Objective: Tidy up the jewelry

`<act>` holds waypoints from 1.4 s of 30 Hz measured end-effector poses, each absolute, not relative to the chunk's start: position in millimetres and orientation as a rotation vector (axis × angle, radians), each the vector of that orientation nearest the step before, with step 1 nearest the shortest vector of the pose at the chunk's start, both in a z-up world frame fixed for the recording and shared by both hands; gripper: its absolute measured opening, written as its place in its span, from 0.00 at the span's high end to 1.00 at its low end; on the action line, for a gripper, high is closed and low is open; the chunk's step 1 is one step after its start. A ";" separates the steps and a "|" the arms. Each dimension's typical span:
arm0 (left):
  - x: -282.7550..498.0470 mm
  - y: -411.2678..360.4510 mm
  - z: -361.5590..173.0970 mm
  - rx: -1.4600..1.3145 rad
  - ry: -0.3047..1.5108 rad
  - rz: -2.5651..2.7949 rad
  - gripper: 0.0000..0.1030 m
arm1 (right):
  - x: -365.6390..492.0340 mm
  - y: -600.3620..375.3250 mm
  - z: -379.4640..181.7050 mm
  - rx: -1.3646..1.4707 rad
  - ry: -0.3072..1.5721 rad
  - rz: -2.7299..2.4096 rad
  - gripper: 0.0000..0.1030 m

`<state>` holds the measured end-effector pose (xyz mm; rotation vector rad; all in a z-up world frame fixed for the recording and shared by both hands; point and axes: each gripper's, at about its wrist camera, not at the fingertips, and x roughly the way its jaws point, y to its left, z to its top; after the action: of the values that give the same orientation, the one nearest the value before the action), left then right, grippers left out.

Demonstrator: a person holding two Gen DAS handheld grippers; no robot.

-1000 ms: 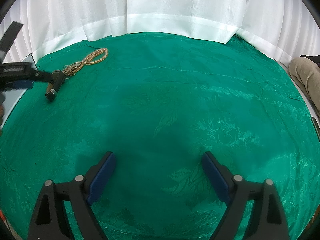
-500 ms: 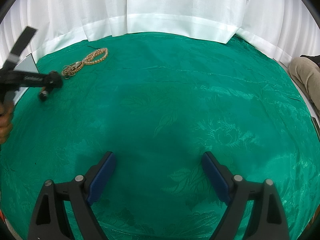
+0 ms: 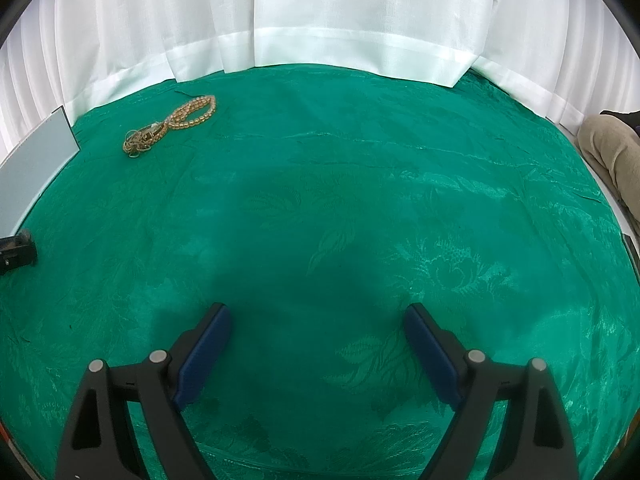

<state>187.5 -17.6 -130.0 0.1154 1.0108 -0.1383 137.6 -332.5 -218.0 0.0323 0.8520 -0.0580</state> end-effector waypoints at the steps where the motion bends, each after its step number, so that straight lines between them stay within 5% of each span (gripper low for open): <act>1: 186.8 -16.5 -131.8 0.116 1.003 -0.133 0.12 | 137.5 -332.5 -218.0 0.033 0.852 -0.058 0.12; 6: 187.5 -0.1 -148.2 0.067 1.004 -0.124 0.08 | 143.8 -329.7 -213.7 0.028 0.930 -0.051 0.12; 14: 179.8 5.5 -152.6 0.044 0.963 -0.118 0.01 | 245.1 -286.4 -153.1 0.389 1.019 0.263 0.13; 15: 180.1 6.3 -152.9 0.039 0.965 -0.127 0.01 | 267.3 -274.9 -148.9 0.392 1.015 0.274 0.23; 16: 180.1 6.7 -152.7 0.037 0.964 -0.131 0.01 | 287.3 -262.2 -146.3 0.374 1.009 0.279 0.50; 17: 180.8 6.5 -152.1 0.036 0.964 -0.132 0.01 | 303.8 -249.7 -146.5 0.349 1.018 0.283 0.59; 26: 182.1 8.6 -152.3 0.028 0.960 -0.143 0.00 | 361.9 -165.0 -183.0 0.178 1.133 0.234 0.63; 27: 182.3 8.9 -152.3 0.027 0.958 -0.144 0.00 | 363.0 -164.3 -183.8 0.173 1.130 0.219 0.78; 28: 182.4 9.4 -152.4 0.025 0.957 -0.145 0.00 | 363.1 -165.3 -182.6 0.167 1.120 0.207 0.81; 42: 181.0 8.5 -152.4 0.030 0.957 -0.143 0.00 | 302.3 -217.2 -76.0 0.223 0.957 0.369 0.82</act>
<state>181.0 8.5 -152.4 0.0296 0.9575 -0.1427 302.3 -217.2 -76.0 0.2231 0.9569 0.3693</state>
